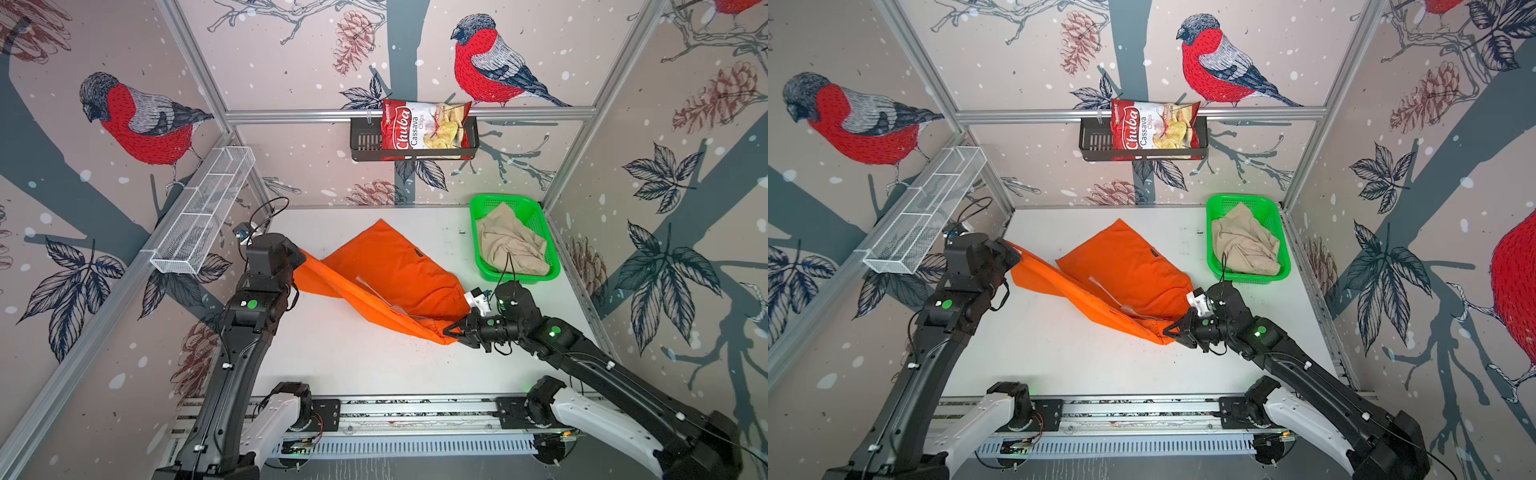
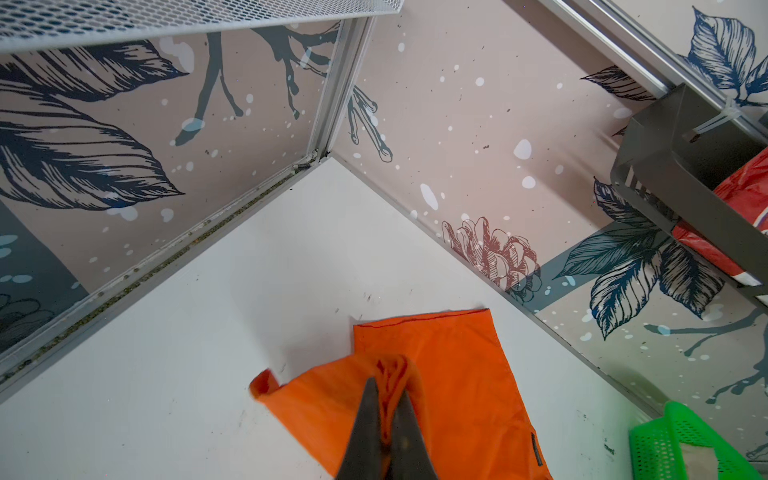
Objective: Fold and stack the shorts
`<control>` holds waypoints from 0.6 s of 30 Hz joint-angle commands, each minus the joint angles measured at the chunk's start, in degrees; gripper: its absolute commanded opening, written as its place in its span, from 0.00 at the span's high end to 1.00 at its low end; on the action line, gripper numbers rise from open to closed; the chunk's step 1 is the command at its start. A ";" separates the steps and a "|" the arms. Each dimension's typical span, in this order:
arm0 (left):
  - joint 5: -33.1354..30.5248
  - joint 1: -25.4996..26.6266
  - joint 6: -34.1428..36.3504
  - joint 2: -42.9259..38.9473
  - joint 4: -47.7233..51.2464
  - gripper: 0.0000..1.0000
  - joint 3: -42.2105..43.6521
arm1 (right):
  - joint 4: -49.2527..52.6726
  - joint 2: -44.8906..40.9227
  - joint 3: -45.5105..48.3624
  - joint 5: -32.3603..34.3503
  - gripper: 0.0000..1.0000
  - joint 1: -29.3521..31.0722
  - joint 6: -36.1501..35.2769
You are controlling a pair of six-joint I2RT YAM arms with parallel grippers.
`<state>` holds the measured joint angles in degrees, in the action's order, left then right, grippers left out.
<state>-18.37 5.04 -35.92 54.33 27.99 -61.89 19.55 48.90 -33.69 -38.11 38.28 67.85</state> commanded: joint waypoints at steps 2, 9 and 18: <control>2.52 -0.12 2.34 5.51 -6.46 1.00 -2.83 | 0.00 2.75 -1.29 -3.27 1.00 -3.90 -3.02; 6.12 2.17 3.71 17.98 -14.73 1.00 -10.39 | 2.42 5.27 -2.69 -6.44 1.00 -9.52 -7.59; 4.72 5.05 6.76 31.02 -20.16 1.00 -16.43 | 3.98 9.52 -2.84 -9.08 1.00 -14.04 -12.46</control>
<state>-11.55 9.76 -31.07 83.35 14.61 -76.82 20.71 57.36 -36.12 -45.01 25.32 59.22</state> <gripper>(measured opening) 0.060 0.085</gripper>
